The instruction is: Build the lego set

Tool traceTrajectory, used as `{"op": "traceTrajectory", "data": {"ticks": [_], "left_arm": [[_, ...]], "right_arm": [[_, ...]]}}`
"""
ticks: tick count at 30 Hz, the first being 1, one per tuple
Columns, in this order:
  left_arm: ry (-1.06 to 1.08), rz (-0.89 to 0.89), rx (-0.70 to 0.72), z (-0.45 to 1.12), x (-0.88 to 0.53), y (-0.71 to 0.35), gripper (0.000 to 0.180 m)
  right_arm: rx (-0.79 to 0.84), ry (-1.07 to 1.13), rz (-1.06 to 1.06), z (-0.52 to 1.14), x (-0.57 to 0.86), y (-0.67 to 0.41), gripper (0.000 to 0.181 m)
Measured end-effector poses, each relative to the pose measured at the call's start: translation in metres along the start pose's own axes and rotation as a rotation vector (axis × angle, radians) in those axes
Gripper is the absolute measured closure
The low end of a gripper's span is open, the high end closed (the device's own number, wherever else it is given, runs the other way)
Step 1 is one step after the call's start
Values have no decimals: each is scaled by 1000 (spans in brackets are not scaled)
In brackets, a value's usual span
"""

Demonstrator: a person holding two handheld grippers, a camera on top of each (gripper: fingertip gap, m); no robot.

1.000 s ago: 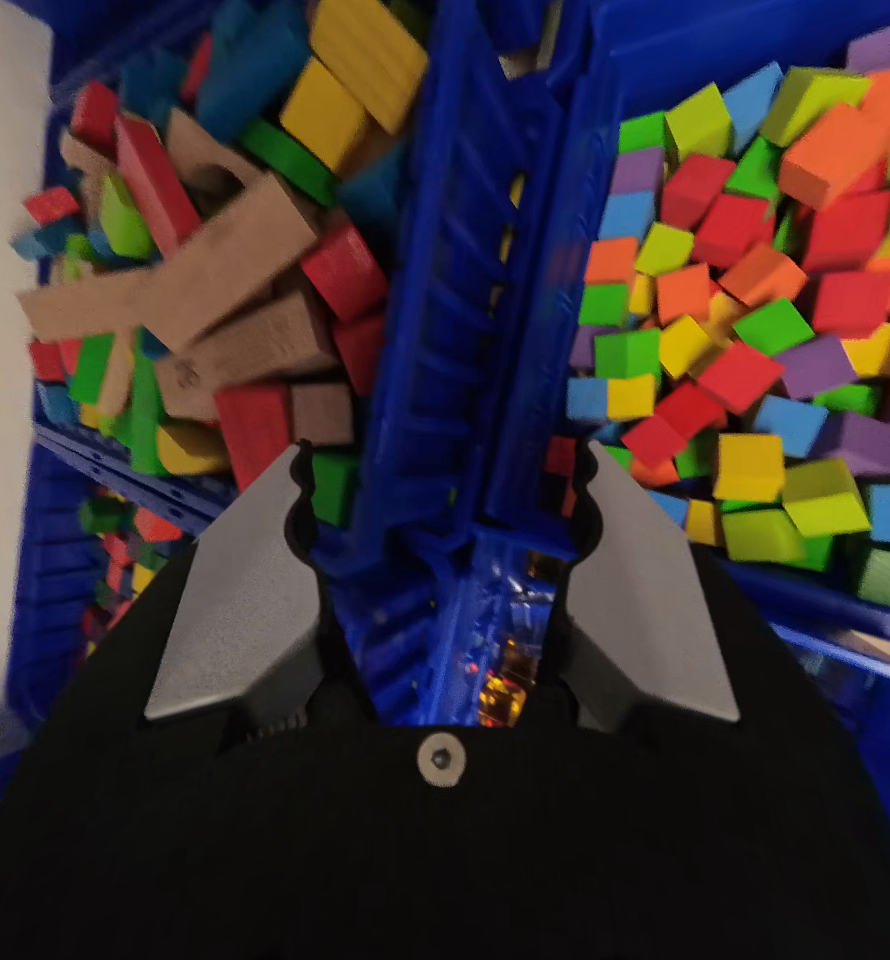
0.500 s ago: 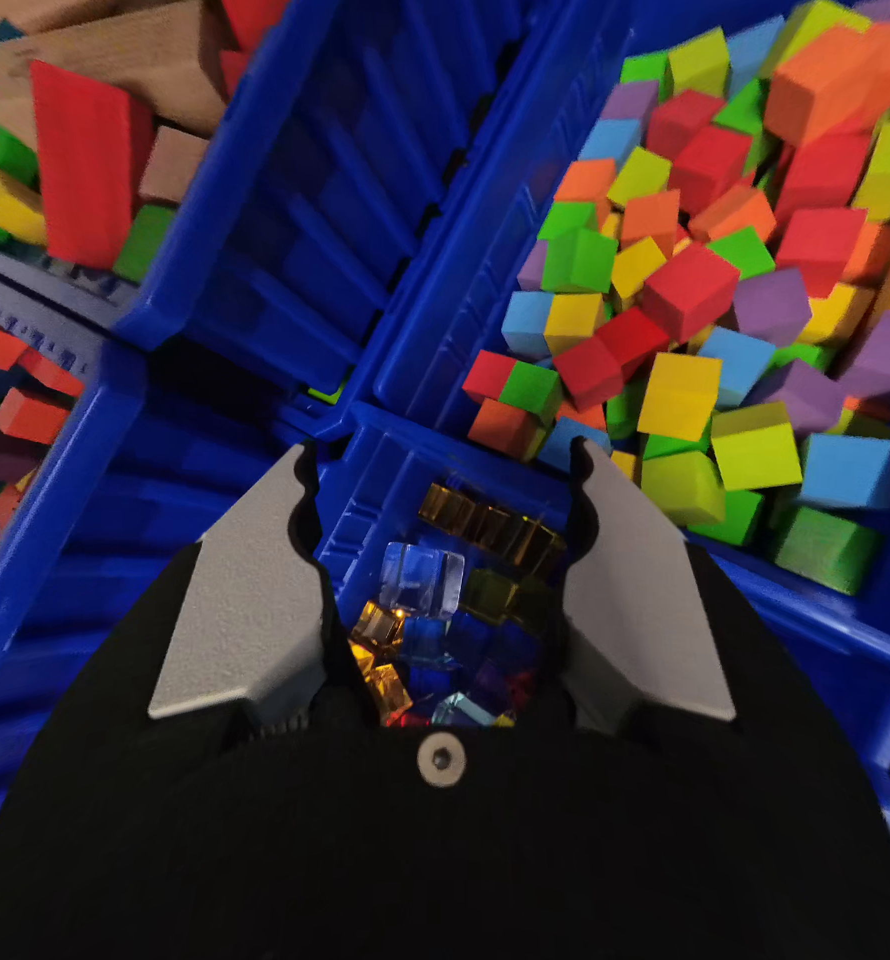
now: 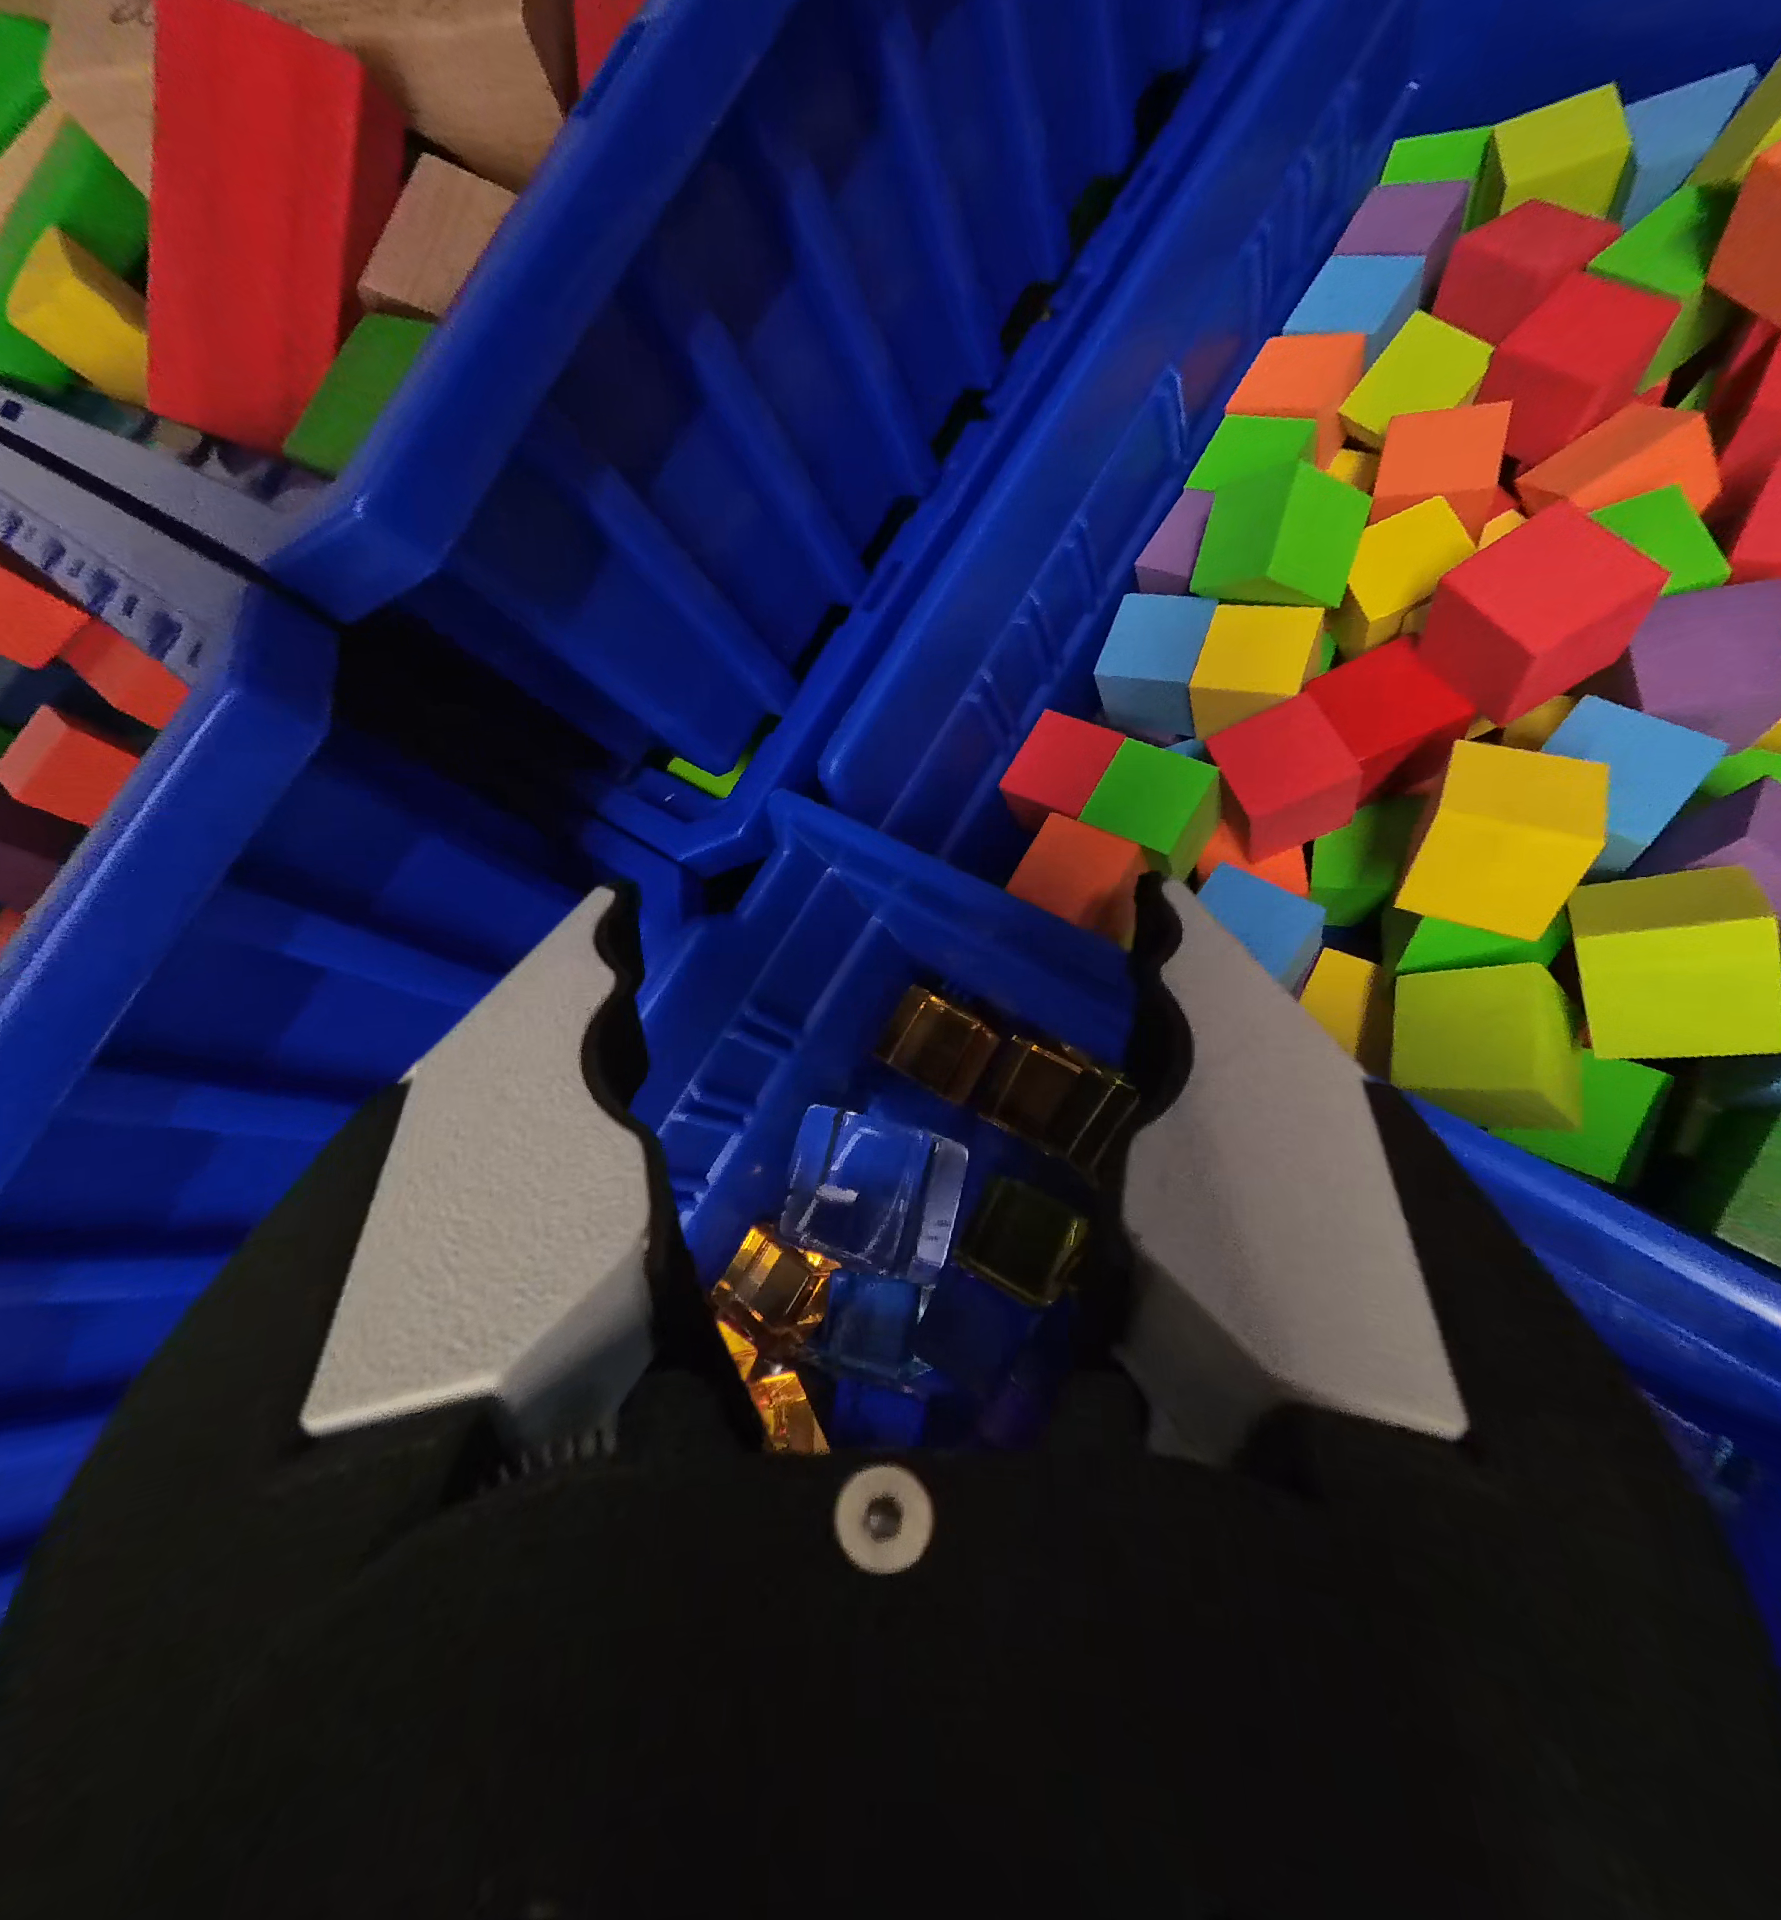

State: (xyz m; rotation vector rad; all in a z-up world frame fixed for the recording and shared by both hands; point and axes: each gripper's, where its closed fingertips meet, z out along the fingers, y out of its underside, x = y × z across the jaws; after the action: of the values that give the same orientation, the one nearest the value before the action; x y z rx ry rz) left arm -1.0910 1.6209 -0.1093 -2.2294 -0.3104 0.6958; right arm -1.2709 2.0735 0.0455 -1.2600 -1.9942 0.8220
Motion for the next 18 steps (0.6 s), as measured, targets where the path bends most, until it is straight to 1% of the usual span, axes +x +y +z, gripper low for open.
{"op": "traceTrajectory", "data": {"ticks": [1,5,7,8,9,10,14,16,17,18], "left_arm": [[5,-1,-1,0,1,0,87],[10,-4,1,1,1,0,87],[3,-3,-1,1,0,0,87],[3,-6,-1,0,0,1,87],[0,-7,0,0,-1,1,88],[-4,-9,3,-1,-1,1,88],[-13,-15,9,-2,-4,0,88],[-16,-15,9,-2,-5,0,88],[-17,-16,7,-2,-5,0,88],[-19,-16,7,-1,-6,0,88]], "right_arm": [[-11,-19,0,1,-3,2,131],[8,62,-33,9,9,-6,136],[-89,26,-33,20,5,5,135],[-121,30,-33,24,6,10,129],[-129,35,-43,24,7,11,129],[-135,36,-45,22,7,11,134],[-111,60,-37,14,14,7,136],[-153,26,-33,19,10,13,131],[-177,45,-43,20,13,16,131],[-165,73,-50,17,16,14,129]]}}
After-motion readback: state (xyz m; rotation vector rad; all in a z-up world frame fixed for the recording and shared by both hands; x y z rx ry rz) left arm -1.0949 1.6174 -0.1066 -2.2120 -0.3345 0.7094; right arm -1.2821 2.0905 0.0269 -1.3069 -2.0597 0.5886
